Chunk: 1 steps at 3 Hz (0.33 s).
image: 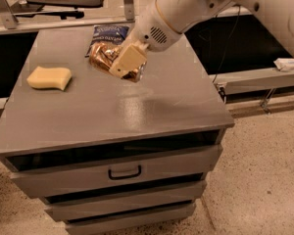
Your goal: Pick orange can
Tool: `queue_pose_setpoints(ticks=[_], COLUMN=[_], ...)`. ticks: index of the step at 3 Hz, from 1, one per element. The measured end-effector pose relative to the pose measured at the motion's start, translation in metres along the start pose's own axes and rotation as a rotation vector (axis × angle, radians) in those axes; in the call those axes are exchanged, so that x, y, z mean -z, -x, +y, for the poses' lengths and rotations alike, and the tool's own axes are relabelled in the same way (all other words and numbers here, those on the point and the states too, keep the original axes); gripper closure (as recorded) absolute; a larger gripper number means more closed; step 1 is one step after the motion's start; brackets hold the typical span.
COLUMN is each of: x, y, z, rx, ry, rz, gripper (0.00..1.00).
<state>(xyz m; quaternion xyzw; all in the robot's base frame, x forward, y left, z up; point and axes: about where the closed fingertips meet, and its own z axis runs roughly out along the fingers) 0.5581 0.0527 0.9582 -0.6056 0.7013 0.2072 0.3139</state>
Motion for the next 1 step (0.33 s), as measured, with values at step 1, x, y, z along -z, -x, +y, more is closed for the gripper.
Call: queue_pose_setpoints(ticks=[1], x=[0.0156], y=[0.018], z=[-0.0043], rx=[0.027], ry=[-0.017], rz=[-0.046], gripper=[1.0])
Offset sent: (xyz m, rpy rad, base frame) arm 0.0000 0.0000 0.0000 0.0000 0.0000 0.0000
